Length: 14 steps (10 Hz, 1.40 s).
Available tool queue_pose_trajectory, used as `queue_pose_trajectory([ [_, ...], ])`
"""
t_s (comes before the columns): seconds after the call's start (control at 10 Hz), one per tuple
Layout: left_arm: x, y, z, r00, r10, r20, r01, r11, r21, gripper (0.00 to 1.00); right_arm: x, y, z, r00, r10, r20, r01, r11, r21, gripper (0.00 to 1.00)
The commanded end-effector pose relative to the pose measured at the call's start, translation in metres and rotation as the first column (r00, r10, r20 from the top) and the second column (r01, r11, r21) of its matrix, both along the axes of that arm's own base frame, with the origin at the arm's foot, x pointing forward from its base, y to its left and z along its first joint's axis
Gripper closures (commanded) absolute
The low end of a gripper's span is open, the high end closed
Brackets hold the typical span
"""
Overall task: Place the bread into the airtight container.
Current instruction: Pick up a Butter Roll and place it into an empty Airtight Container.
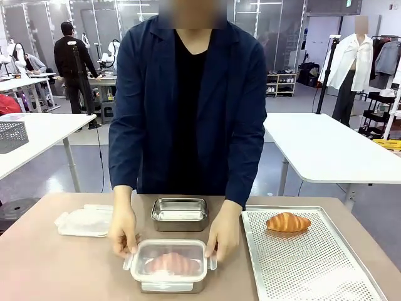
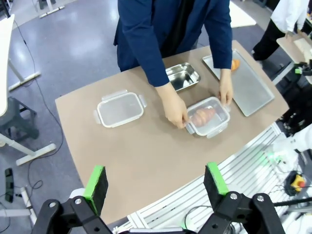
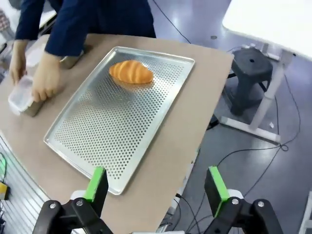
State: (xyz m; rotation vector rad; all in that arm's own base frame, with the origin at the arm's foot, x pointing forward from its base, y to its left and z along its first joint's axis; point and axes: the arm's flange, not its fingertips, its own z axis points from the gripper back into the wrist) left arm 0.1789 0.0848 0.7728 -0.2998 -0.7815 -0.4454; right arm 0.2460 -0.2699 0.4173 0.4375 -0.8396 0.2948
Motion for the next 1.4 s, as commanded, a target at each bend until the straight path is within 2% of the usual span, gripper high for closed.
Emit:
queue_pose_trajectory([
  [0.0,-0.001,0.0,0.002,1.0,-0.014,0.005,0.014,1.0,-0.003,0.0,-0.027,0.067,-0.061,0.999,-0.038,0.018,0.037,0.998,0.054,0.0],
  [0.1,-0.001,0.0,0.002,1.0,-0.014,0.005,0.014,1.0,-0.003,0.0,0.0,0.0,0.0,1.0,0.0,0.0,0.0,1.0,0.0,0.0],
  [1.3,-0.001,0.0,0.002,1.0,-0.014,0.005,0.014,1.0,-0.003,0.0,0.0,0.0,0.0,1.0,0.0,0.0,0.0,1.0,0.0,0.0],
])
